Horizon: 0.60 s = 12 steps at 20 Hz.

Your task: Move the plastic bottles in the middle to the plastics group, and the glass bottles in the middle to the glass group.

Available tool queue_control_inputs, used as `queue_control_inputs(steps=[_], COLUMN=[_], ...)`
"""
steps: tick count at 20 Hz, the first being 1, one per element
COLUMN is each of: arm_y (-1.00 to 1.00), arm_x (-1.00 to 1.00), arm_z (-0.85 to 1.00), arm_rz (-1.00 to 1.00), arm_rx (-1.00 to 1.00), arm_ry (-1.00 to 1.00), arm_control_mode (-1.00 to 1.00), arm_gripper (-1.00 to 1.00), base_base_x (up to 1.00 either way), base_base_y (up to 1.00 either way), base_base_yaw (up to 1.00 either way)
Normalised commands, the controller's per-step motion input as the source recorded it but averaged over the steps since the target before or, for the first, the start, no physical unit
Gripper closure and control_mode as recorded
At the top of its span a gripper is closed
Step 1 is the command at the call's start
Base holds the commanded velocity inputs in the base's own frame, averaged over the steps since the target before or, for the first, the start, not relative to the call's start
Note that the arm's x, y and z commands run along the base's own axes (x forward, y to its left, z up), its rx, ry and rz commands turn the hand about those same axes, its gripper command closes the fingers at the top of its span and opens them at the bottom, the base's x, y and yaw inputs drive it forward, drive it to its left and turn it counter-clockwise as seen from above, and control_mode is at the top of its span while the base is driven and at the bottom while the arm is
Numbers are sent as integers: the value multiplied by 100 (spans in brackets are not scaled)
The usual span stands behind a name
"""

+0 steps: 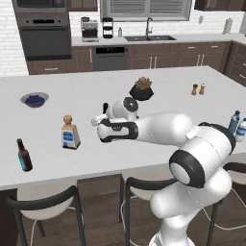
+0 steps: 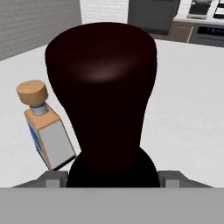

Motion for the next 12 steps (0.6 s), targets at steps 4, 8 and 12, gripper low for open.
queue_control_inputs(steps=[4, 8, 12], arm_y=[5, 13, 24], arm_x=[30, 19, 12], arm_z=[-4, -29, -29], arm_rz=[0, 0, 1], arm_rx=[0, 0, 0], arm_ry=[0, 0, 0], arm_control_mode=[-100, -100, -100], arm_gripper=[100, 100, 100], base_base_x=[0, 0, 0], base_base_y=[0, 0, 0], base_base_yaw=[0, 0, 0])
